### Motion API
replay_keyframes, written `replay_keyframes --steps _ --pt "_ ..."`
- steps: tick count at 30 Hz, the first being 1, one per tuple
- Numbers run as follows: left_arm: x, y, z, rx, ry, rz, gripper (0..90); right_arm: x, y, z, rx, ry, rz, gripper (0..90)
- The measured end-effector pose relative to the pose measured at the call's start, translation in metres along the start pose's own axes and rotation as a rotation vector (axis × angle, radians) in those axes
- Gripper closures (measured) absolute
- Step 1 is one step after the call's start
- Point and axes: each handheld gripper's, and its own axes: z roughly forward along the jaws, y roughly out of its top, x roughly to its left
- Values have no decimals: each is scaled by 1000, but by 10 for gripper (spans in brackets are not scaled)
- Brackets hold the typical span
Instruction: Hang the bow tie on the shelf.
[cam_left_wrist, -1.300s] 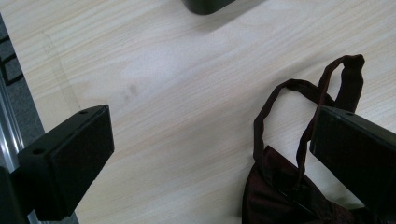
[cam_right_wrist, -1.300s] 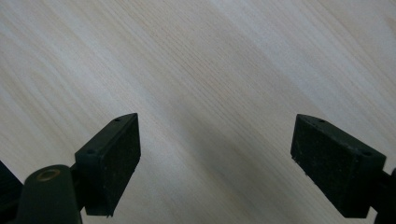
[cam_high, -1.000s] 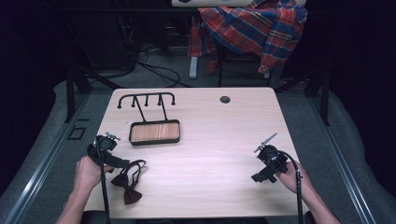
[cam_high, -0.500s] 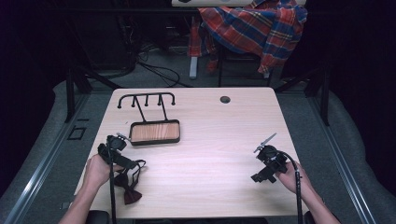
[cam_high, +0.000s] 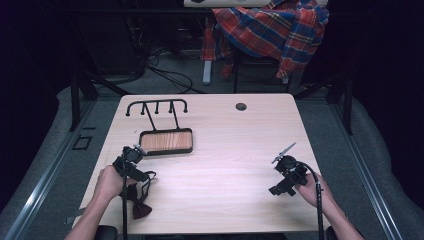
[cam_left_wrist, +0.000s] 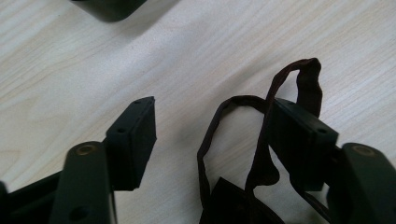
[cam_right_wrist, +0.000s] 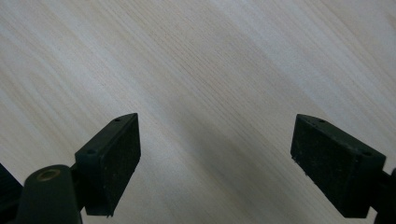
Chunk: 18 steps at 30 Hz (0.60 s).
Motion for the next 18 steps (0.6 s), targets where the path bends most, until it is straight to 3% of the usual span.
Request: replay_keyframes --steps 18 --pt "-4 -1 7 63 12 61 715 0 0 0 2 -3 -3 159"
